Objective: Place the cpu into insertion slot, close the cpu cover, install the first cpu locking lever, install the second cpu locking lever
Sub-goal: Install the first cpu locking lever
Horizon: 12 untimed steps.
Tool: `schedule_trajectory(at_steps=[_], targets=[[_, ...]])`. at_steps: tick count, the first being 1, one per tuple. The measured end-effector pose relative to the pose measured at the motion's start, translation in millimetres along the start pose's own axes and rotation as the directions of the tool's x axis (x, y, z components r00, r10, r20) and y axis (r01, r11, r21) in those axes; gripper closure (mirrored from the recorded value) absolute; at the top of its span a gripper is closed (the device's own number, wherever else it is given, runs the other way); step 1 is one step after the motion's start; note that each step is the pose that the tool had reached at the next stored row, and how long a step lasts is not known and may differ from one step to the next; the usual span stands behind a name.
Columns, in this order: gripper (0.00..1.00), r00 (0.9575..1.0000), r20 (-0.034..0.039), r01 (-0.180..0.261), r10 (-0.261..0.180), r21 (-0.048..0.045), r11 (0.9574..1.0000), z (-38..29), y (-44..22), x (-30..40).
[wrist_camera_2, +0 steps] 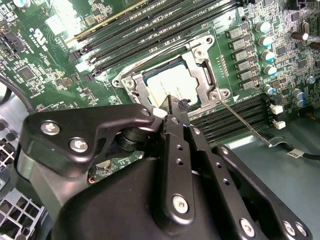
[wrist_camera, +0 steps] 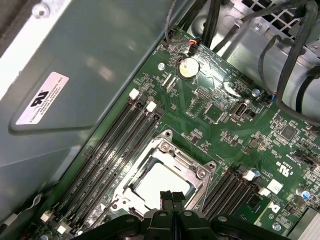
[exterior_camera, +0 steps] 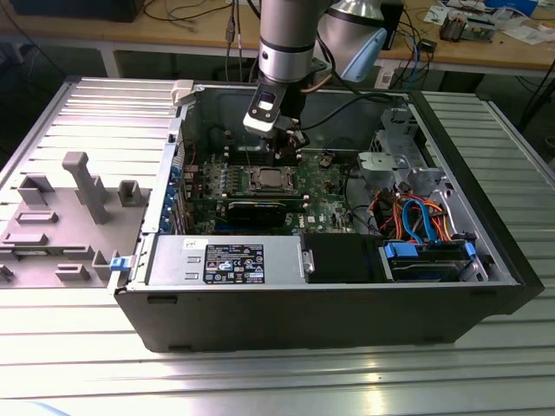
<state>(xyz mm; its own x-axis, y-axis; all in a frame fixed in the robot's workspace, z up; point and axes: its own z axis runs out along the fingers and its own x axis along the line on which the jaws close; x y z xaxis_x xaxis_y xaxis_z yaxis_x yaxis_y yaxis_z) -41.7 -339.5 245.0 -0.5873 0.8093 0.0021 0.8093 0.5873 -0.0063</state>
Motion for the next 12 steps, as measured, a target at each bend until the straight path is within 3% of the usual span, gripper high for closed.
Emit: schedule_trajectory(at_steps=[12], targets=[[0.89,1.0,0.0,0.009,-0.009,0.0,1.0,0.0,-1.5,-2.1]])
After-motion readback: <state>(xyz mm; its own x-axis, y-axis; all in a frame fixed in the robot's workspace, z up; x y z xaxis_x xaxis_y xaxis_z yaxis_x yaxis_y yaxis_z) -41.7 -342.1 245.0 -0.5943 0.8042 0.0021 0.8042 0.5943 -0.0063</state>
